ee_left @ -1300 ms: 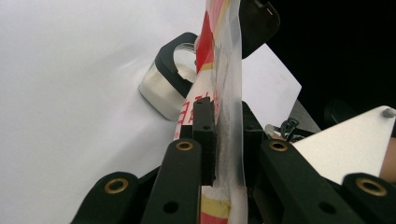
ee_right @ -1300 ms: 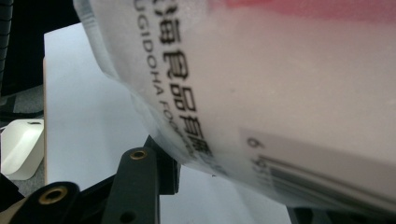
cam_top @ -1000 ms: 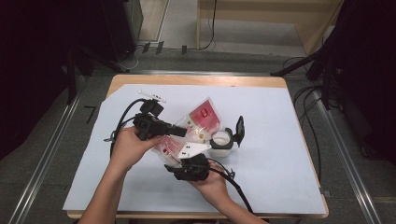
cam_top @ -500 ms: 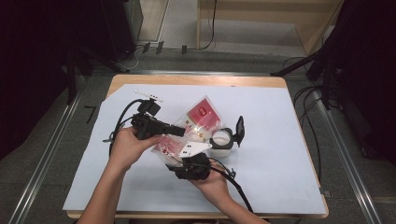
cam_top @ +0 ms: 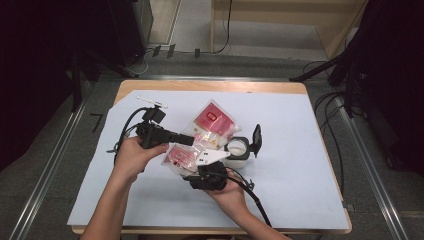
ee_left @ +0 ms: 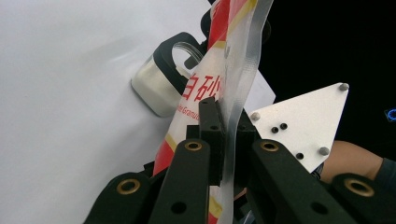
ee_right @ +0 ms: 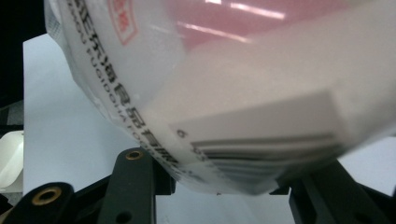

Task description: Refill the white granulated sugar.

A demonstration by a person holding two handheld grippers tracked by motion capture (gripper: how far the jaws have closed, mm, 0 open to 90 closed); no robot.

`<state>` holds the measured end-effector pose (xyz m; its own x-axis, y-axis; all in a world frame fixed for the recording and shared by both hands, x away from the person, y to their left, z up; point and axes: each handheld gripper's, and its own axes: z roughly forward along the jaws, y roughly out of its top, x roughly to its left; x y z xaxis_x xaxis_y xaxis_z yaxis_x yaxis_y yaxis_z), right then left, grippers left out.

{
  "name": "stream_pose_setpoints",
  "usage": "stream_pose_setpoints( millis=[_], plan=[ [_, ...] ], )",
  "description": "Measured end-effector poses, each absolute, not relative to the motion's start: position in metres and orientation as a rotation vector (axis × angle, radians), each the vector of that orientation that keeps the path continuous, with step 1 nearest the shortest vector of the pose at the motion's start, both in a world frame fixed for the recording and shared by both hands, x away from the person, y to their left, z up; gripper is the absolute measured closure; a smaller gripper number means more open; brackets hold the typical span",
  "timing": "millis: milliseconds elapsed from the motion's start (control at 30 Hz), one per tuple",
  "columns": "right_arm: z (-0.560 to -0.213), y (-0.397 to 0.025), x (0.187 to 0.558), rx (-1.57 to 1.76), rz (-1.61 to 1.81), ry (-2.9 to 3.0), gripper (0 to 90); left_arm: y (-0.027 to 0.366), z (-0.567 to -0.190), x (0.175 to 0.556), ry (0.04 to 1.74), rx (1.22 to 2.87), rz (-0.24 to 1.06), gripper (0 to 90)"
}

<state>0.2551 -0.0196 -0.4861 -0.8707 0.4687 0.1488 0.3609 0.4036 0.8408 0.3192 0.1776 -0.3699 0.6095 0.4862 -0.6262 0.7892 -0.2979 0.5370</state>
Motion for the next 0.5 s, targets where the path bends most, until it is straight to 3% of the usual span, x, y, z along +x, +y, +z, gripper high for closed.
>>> stream_pose_setpoints(
  millis=[500],
  plan=[
    [-0.487, -0.029, 0.261, 0.854, 1.468, 2.513, 53.9, 0.192, -0.374, 0.321, 1.019, 1.929, -0.435, 89.8]
  ],
)
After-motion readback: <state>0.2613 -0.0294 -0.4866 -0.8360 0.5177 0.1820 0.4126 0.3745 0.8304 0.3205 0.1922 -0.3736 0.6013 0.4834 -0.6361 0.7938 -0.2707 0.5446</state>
